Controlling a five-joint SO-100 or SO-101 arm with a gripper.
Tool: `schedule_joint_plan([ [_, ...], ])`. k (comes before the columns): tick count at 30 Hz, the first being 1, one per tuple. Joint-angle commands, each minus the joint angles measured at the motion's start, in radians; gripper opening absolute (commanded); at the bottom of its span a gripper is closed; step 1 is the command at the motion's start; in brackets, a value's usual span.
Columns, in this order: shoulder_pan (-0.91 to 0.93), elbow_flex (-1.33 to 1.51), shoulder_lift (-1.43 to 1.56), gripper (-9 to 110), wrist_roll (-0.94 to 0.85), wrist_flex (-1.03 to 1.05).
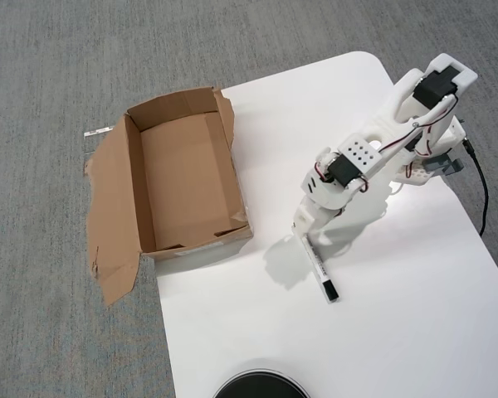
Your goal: Grasp a pen and put it in the box.
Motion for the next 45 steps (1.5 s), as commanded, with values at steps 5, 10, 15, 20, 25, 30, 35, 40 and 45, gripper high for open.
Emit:
schedule_joint_plan([
  [5, -0.028, -0.002, 0.052, 15, 0.008, -0.003],
  [10, -0.045, -0.004, 0.052, 23, 0.008, -0.003],
  [15, -0.047, -0.004, 0.035, 24, 0.008, -0.015],
  [20, -0.047, -0.004, 0.031, 24, 0.008, -0.015],
  [25, -0.047, -0.015, -0.011, 24, 0.008, -0.015],
  [30, -0.050, -0.024, -0.060, 24, 0.008, -0.018],
  [35, -0.047, -0.022, -0.064, 24, 0.007, -0.018],
  [40, -0.047, -0.024, -0.064, 24, 0.007, -0.018],
  [45, -0.048, -0.094, -0.132, 24, 0.007, -0.018],
])
